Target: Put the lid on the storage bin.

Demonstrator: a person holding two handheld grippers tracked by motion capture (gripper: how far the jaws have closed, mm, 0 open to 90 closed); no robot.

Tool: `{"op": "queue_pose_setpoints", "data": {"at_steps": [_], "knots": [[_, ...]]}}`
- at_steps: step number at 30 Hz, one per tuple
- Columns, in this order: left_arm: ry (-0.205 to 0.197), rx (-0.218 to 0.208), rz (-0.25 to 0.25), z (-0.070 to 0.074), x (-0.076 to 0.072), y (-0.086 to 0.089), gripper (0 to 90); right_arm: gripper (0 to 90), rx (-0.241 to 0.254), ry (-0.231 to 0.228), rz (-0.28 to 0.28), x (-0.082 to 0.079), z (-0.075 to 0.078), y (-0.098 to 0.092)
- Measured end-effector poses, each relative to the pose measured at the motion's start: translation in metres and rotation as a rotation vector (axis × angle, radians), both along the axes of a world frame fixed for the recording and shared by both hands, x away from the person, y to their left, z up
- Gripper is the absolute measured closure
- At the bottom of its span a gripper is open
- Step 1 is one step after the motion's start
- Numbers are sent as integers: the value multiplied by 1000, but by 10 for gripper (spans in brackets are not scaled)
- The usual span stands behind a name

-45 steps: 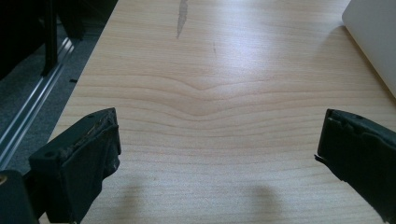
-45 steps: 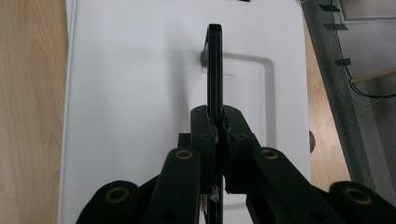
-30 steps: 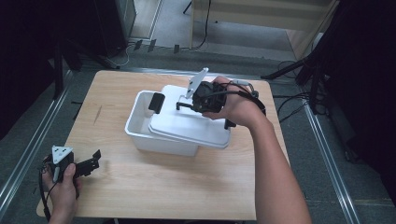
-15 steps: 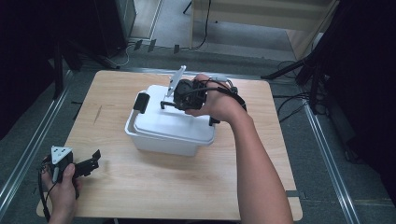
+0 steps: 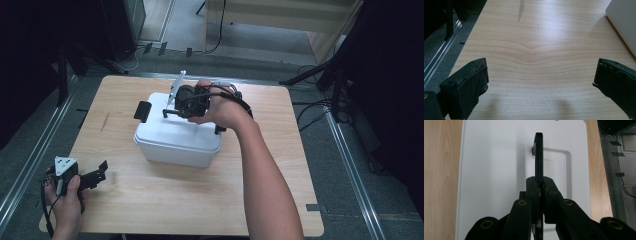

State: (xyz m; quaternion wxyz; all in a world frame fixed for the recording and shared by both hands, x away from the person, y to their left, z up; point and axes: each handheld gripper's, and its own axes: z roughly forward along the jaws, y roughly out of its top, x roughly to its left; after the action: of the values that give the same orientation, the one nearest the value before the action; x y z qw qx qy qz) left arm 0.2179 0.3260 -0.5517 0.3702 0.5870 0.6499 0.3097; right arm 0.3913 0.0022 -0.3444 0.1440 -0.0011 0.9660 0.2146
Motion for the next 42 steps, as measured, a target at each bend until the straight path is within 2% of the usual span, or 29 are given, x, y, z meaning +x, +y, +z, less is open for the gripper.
{"op": "queue_pose_setpoints", "data": {"at_steps": [9, 19, 24, 27, 30, 37, 40, 42], "knots": [[1, -1, 3, 0, 1, 0, 0, 852, 5, 16, -12, 4, -1, 3], [-1, 4, 4, 0, 1, -1, 0, 853, -7, 3, -8, 1, 0, 4], [-1, 2, 3, 0, 0, -1, 0, 853, 5, 5, 8, -2, 2, 8], [0, 2, 4, 0, 0, -1, 0, 853, -6, 8, 6, 1, -2, 10], [-1, 2, 1, 0, 0, -1, 0, 852, 5, 20, -4, 4, -5, 9], [-3, 5, 4, 0, 0, -1, 0, 852, 17, 1, 5, -1, -8, 7], [-4, 6, 5, 0, 0, -1, 0, 851, 35, -25, 5, -2, -10, 5], [-4, 7, 7, 0, 0, -2, 0, 852, 49, -24, 9, -2, -11, 4]]}}
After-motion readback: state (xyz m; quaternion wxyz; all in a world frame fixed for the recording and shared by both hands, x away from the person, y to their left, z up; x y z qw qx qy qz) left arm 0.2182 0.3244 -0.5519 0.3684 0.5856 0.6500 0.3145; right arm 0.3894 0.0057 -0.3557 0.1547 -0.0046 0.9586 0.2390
